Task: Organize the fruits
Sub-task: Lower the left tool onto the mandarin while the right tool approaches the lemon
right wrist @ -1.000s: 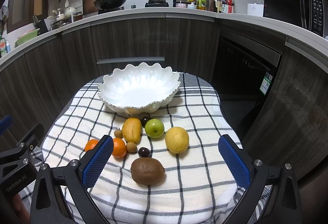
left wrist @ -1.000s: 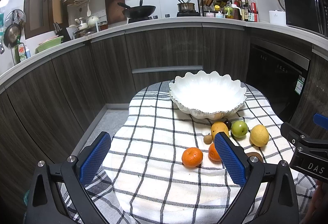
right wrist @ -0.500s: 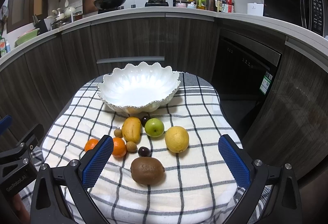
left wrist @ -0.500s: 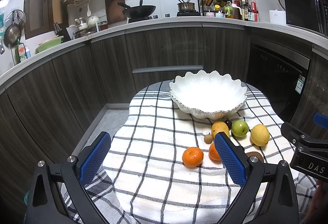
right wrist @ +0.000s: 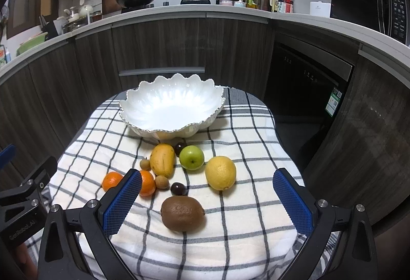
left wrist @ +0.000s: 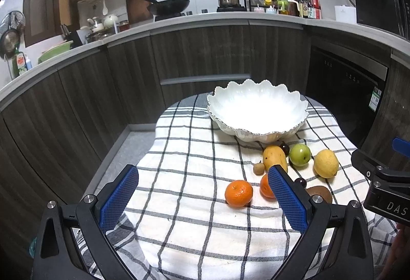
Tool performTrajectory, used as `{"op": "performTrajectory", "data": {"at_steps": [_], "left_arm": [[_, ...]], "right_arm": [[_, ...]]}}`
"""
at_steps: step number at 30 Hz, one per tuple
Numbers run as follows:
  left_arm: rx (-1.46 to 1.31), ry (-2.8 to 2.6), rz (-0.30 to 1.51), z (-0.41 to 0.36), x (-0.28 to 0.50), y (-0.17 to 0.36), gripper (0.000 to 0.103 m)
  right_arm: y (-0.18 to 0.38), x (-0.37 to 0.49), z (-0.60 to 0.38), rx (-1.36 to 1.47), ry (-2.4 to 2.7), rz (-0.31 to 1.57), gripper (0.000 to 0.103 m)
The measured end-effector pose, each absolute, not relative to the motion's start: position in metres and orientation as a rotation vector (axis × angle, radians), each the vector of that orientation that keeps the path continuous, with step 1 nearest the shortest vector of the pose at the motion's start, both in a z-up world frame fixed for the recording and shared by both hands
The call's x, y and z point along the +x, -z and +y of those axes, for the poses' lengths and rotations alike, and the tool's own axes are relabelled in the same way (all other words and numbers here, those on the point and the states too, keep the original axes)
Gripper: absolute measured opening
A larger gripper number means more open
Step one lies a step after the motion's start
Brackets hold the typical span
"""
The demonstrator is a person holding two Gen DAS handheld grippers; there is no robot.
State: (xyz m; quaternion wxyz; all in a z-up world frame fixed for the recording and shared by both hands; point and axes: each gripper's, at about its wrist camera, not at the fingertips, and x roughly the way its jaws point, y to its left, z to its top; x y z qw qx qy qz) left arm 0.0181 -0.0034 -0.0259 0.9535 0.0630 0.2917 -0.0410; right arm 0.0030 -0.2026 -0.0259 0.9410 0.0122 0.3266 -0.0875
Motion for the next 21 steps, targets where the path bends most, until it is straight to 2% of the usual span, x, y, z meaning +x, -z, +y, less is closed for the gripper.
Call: {"op": "performTrajectory", "data": {"at_steps": [21], "left_arm": [[0.192, 0.131, 0.764, -0.034, 0.076, 0.076, 0.102]], "right_arm": [[0.068, 0.059, -0.228, 0.051, 0.234, 0.795, 0.103]]}}
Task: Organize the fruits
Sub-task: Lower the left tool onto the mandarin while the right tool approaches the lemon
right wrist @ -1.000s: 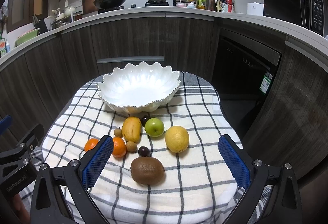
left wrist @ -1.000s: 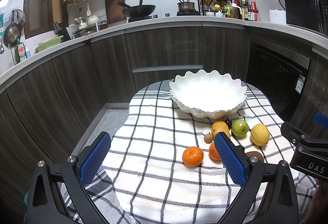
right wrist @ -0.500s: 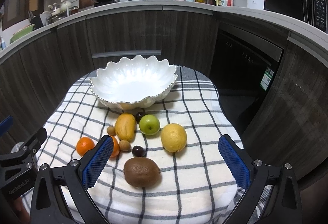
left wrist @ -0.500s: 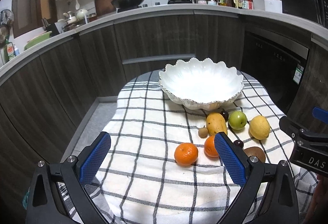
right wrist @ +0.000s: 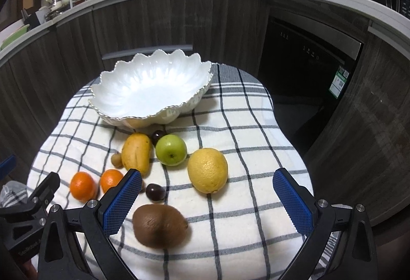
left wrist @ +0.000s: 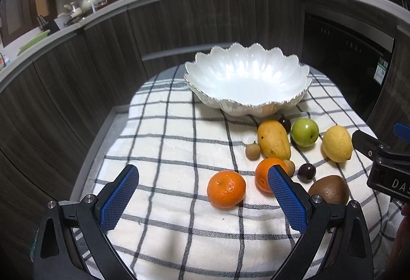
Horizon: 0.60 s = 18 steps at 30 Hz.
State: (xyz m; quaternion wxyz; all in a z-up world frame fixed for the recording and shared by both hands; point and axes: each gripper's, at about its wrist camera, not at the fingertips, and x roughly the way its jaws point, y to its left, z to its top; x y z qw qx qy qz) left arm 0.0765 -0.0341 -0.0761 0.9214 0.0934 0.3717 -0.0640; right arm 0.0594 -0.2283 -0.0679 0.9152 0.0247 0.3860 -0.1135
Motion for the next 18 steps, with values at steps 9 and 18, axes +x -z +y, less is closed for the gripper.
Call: {"op": "performTrajectory", "data": {"at_steps": [9, 18], "left_arm": [[0.203, 0.150, 0.868, -0.043, 0.103, 0.107, 0.089], [0.239, 0.160, 0.938, -0.051, 0.114, 0.132, 0.076]], "right_arm": [[0.091, 0.090, -0.238, 0.067, 0.233, 0.852, 0.103], [0.112, 0.107, -0.244, 0.086, 0.230, 0.903, 0.103]]}}
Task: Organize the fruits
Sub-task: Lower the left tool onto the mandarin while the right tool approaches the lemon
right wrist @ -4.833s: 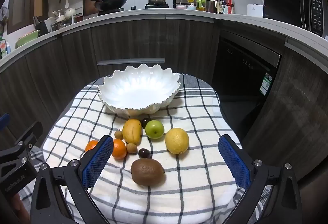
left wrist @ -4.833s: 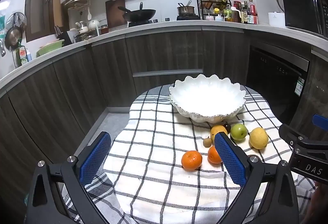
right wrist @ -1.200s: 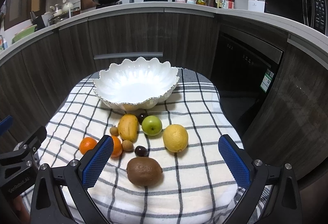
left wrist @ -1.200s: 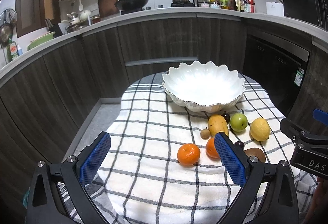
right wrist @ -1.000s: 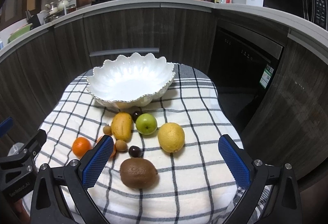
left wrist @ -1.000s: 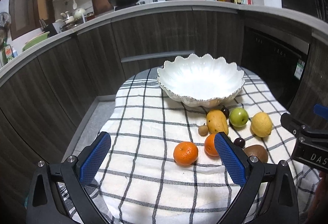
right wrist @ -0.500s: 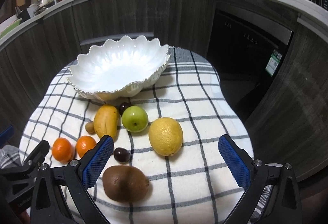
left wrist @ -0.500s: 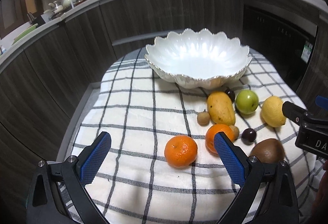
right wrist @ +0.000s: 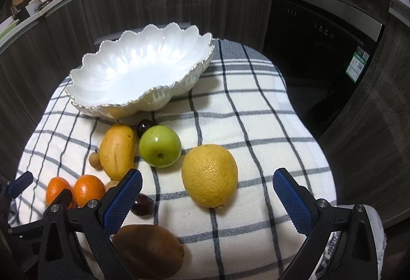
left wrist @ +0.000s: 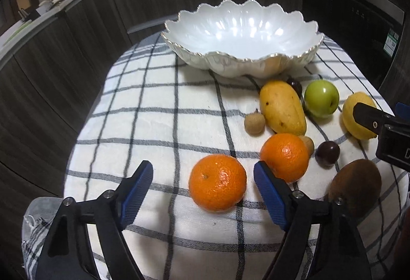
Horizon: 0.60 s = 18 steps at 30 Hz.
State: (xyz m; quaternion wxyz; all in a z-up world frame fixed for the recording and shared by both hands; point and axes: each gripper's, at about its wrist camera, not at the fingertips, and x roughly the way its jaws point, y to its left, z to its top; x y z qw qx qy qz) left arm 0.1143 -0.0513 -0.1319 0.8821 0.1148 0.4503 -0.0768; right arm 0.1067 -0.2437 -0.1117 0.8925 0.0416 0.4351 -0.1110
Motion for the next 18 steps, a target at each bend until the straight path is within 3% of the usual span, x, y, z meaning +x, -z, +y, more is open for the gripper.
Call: {"op": "performTrajectory", "data": {"at_steps": [7, 18], "left_arm": [[0.227, 0.197, 1.006, -0.055, 0.119, 0.147, 0.056], [0.219, 0.214, 1.002, -0.054, 0.122, 0.149, 0.046]], "right_arm": [[0.122, 0.113, -0.249, 0.090, 0.243, 0.917, 0.102], [0.143, 0.130, -0.254, 0.129, 0.220, 0.979, 0.073]]}}
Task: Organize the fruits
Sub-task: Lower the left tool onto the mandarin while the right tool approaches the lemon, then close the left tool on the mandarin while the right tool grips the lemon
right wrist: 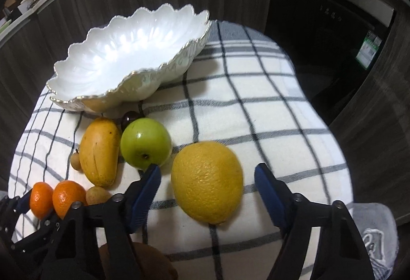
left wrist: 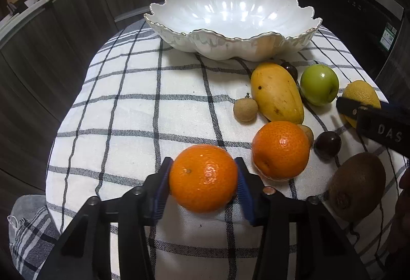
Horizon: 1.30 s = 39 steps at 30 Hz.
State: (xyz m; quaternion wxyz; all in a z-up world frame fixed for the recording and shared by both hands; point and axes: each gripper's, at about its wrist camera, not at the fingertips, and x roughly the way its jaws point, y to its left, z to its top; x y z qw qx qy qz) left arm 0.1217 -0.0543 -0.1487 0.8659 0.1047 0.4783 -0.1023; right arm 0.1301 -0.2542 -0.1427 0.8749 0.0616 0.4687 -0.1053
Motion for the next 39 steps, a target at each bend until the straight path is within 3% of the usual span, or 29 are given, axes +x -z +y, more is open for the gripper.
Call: {"op": "performTrajectory", "data": {"at_steps": [5, 39], "left_arm": [[0.210, 0.225, 1.001, -0.053, 0.122, 0.148, 0.045], [0.155, 0.259, 0.819, -0.038, 0.099, 0.072, 0.045]], "right_arm": [[0.150, 0.131, -0.254, 0.138, 0.216, 0.990, 0.057], [0.076, 0.095, -0.232, 0.092, 0.153, 0.823, 0.056]]}}
